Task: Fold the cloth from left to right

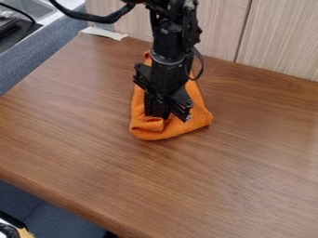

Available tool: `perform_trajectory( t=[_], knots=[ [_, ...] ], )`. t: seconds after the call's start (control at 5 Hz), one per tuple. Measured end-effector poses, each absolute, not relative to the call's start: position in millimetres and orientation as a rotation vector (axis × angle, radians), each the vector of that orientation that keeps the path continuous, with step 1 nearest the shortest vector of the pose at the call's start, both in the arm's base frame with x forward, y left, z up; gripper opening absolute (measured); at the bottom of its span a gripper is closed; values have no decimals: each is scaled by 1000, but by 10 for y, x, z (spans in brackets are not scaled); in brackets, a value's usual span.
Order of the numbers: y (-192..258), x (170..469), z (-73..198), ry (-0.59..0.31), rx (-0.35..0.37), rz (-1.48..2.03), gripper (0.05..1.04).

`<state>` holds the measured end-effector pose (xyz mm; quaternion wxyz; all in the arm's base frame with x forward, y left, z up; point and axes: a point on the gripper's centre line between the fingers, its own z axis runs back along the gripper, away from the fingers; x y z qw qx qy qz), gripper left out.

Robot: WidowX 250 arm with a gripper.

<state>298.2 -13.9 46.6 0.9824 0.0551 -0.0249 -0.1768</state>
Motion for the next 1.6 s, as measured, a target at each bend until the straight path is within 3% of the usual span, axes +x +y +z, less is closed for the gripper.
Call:
perform_trajectory(
  t=[0.4,0.6,0.8,1.4,1.6],
  knots=[
    [-102,2944,490,-31,74,-360,478],
    [-25,2897,581,-24,56,-354,767],
    [2,2865,729,-32,32,-361,991],
    [80,2819,1467,-163,-32,-418,1001],
    [207,2778,1474,-217,-87,-409,1000]
  ],
)
